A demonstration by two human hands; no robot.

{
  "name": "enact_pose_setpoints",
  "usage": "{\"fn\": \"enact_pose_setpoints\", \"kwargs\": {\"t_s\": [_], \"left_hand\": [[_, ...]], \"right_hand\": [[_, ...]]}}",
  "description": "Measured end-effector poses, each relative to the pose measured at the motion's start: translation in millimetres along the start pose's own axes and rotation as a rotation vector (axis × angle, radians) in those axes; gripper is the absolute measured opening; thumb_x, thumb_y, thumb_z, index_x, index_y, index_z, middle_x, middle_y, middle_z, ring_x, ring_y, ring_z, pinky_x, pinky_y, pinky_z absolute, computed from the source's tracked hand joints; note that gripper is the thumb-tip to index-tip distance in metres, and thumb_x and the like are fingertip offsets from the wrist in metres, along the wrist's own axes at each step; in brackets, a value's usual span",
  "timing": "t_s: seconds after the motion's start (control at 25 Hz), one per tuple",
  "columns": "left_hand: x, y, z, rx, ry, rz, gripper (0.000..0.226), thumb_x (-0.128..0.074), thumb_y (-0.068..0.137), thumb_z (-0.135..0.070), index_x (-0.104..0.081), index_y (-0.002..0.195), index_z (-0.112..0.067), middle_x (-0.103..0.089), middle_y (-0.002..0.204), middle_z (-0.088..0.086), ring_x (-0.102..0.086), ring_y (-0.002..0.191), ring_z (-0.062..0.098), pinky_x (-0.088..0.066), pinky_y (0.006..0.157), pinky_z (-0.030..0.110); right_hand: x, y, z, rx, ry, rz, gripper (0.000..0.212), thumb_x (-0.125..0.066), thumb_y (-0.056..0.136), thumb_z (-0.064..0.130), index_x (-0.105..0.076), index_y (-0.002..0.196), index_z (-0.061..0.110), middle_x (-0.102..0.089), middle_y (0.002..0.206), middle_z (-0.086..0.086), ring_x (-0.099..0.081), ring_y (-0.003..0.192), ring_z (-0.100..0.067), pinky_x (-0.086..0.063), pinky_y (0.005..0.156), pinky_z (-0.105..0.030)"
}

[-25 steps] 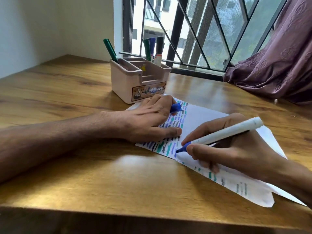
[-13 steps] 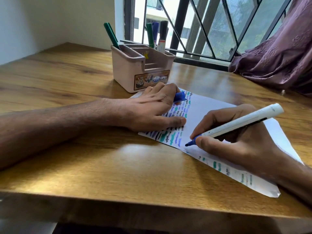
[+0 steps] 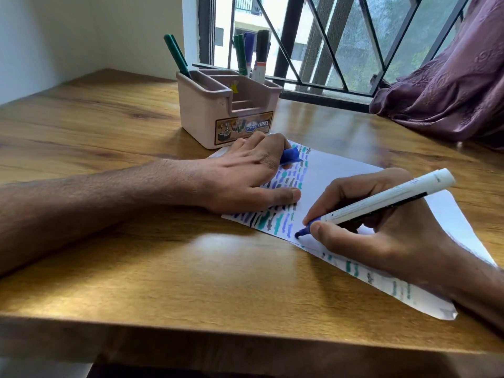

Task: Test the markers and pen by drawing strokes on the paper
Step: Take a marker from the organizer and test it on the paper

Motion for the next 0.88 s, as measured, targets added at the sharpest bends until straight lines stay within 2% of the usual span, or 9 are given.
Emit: {"fn": "enact_pose_setpoints", "kwargs": {"t_s": [0.08, 0.2, 0.44, 0.6, 0.88], "left_hand": [[-0.2, -0.1, 0.2, 0.004, 0.002, 0.003, 0.062, -0.045, 0.092, -0.067, -0.029, 0.137, -0.027, -0.035, 0.132, -0.002, -0.033, 0.116, 0.01, -0.025, 0.095, 0.03], [-0.2, 0.0, 0.7, 0.012, -0.001, 0.008, 0.063, -0.045, 0.092, -0.068, -0.028, 0.137, -0.028, -0.035, 0.133, -0.002, -0.034, 0.118, 0.012, -0.028, 0.097, 0.033], [-1.2, 0.5, 2.0, 0.008, 0.002, 0.004, 0.062, -0.046, 0.092, -0.068, -0.029, 0.136, -0.029, -0.035, 0.133, -0.001, -0.035, 0.118, 0.014, -0.026, 0.097, 0.032], [-1.0, 1.2, 3.5, 0.01, -0.001, 0.004, 0.059, -0.047, 0.093, -0.069, -0.028, 0.135, -0.031, -0.033, 0.126, -0.005, -0.036, 0.113, 0.013, -0.03, 0.095, 0.035], [-1.8, 0.6, 4.0, 0.009, 0.008, 0.005, 0.062, -0.047, 0.092, -0.07, -0.028, 0.136, -0.031, -0.035, 0.131, -0.002, -0.037, 0.117, 0.015, -0.033, 0.099, 0.037]], "right_hand": [[0.3, 0.1, -0.8, -0.014, 0.004, -0.003, 0.011, -0.087, 0.077, 0.005, -0.081, 0.073, 0.013, -0.077, 0.067, 0.008, -0.069, 0.056, -0.007, -0.05, 0.05, -0.013], [1.7, -0.2, -1.5, -0.041, -0.001, -0.008, 0.01, -0.083, 0.076, 0.002, -0.081, 0.071, 0.011, -0.076, 0.065, 0.011, -0.069, 0.057, -0.001, -0.046, 0.051, -0.006], [1.4, 0.7, -4.0, -0.045, 0.031, -0.017, 0.009, -0.085, 0.077, 0.002, -0.08, 0.072, 0.008, -0.076, 0.064, 0.006, -0.066, 0.054, 0.001, -0.045, 0.051, -0.006], [2.4, 1.1, -4.3, -0.02, 0.038, -0.033, 0.007, -0.084, 0.079, 0.013, -0.081, 0.075, 0.009, -0.077, 0.068, 0.002, -0.066, 0.055, -0.002, -0.045, 0.05, -0.007], [2.2, 1.0, -5.4, -0.003, 0.019, -0.024, 0.004, -0.081, 0.079, 0.015, -0.081, 0.076, 0.012, -0.078, 0.07, 0.002, -0.067, 0.056, -0.008, -0.047, 0.051, -0.009]]}}
Point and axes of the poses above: each hand's wrist, its own y-axis towards the middle knuckle, its own x-axis out of the back of the hand, z = x × y, the point moved 10 cm from there along y, towards the middle knuckle
